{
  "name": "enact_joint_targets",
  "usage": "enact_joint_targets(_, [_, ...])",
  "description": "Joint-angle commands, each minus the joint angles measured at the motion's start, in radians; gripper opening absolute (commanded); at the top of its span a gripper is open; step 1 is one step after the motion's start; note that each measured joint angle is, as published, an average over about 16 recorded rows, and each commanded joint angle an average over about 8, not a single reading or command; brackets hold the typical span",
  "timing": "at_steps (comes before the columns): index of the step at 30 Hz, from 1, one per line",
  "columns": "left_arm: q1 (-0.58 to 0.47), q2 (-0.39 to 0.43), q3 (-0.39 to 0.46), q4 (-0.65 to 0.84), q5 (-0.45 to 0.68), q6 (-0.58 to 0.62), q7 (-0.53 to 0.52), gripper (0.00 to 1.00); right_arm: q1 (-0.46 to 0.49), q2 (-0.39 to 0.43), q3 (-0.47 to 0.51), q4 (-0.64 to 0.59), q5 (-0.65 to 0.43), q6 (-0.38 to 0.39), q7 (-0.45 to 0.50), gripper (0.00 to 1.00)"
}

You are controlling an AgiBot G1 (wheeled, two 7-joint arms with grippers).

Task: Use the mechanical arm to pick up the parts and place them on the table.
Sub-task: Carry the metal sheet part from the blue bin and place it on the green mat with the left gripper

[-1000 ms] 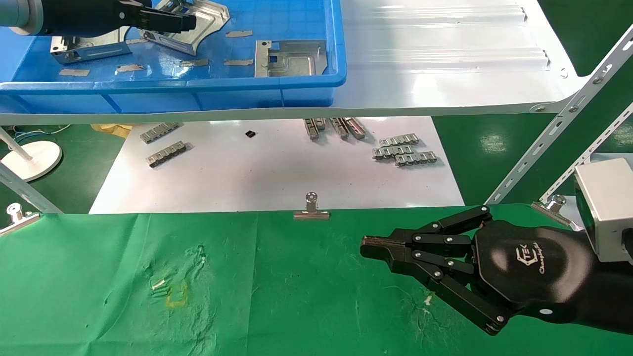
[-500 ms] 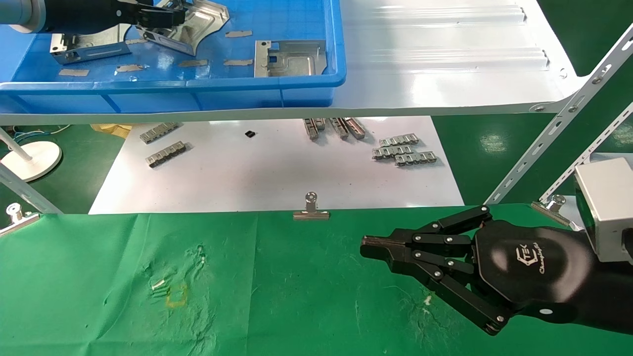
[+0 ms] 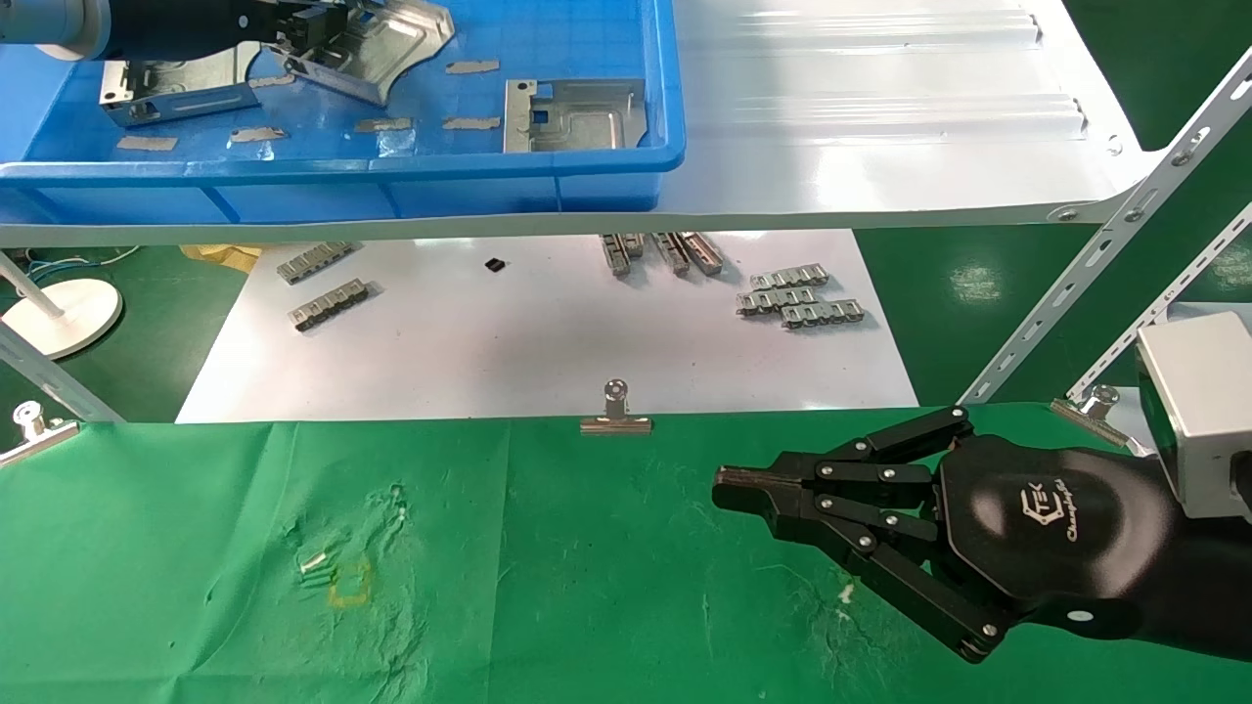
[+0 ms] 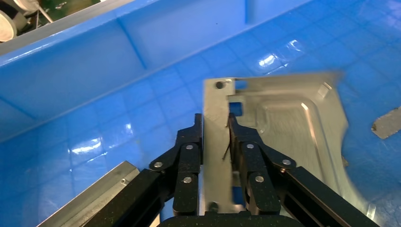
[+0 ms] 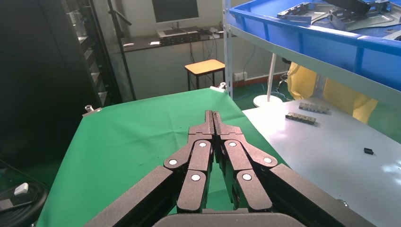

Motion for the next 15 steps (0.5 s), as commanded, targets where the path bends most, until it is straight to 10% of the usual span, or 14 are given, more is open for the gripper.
enact_joint_targets(1, [0.000,0.001,-0.002,0.003,-0.002,0.000,0.003,0.00,0.000,0.000,0.000,0.000,0.000,0.000,0.000,0.36])
enact_joint_targets(7, [-0.004,-0.020,-0.026,-0.008,-0.037,0.032,0.028,0.00,0.000,0.000,0.000,0.000,0.000,0.000,0.000,1.00])
enact_joint_targets(15, [0.018,-0.118,-0.106,-0.100,-0.162,0.229,0.179,0.00,0.000,0.000,0.000,0.000,0.000,0.000,0.000,1.00])
